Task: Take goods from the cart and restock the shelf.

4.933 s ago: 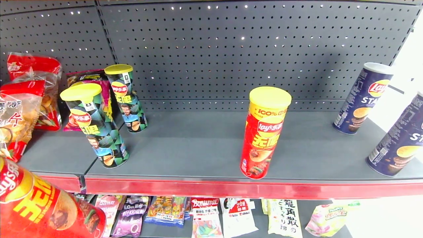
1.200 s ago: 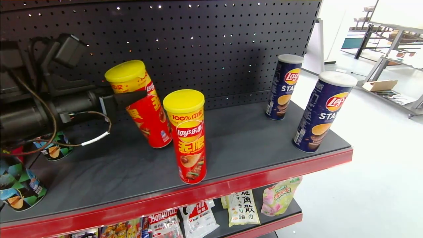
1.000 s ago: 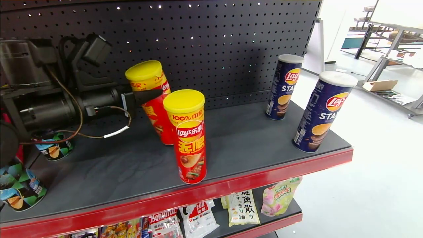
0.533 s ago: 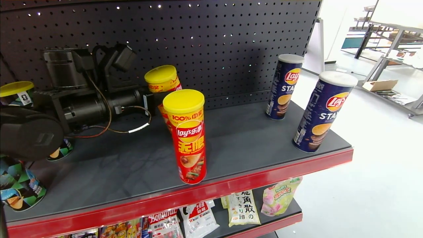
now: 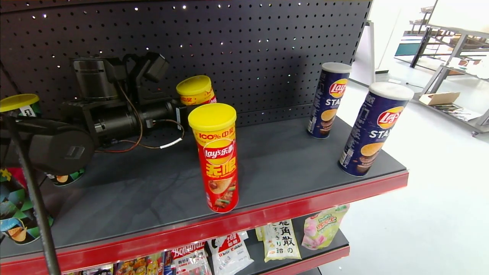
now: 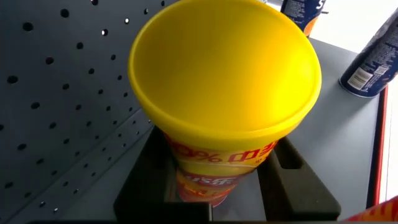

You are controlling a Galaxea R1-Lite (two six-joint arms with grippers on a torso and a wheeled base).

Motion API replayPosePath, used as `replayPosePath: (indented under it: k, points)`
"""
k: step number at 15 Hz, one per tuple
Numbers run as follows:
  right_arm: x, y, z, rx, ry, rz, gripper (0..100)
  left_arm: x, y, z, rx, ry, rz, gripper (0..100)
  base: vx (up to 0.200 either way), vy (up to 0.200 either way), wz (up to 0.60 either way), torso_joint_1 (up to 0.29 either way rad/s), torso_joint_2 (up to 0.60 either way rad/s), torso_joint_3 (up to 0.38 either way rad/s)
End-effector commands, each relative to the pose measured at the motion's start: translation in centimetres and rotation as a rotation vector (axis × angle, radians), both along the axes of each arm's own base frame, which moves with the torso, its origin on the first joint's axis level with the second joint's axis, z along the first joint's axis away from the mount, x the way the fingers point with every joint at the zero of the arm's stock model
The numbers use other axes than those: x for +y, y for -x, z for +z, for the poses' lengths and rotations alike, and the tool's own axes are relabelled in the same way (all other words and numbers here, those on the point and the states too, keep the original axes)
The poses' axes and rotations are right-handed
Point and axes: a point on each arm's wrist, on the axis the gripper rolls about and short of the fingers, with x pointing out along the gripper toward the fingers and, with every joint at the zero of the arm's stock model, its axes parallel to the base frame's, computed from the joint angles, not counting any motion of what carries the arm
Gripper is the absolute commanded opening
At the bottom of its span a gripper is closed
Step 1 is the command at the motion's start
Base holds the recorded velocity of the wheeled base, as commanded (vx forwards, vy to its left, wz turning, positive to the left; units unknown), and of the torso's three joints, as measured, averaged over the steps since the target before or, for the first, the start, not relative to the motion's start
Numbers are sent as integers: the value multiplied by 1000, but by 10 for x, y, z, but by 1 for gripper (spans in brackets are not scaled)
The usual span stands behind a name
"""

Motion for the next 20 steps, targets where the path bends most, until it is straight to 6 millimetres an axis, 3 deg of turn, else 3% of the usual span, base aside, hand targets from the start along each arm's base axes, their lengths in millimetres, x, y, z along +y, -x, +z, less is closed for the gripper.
replayPosePath:
  k: [1,8,9,17,20]
  points:
    - [0,0,0,1,0,1,100,-1,-2,-1,0,0,-1,0,0,0,0,0,0,0]
    - [0,0,0,1,0,1,100,-1,-5,-1,2,-1,2,0,0,0,0,0,0,0]
    - [0,0,0,1,0,1,100,-1,-6,-2,5,-2,2,100,0,0,0,0,0,0]
    - [0,0,0,1,0,1,100,1,0,-1,10,0,6,100,0,0,0,0,0,0]
    - [0,0,0,1,0,1,100,8,15,-5,30,-9,15,100,0,0,0,0,0,0]
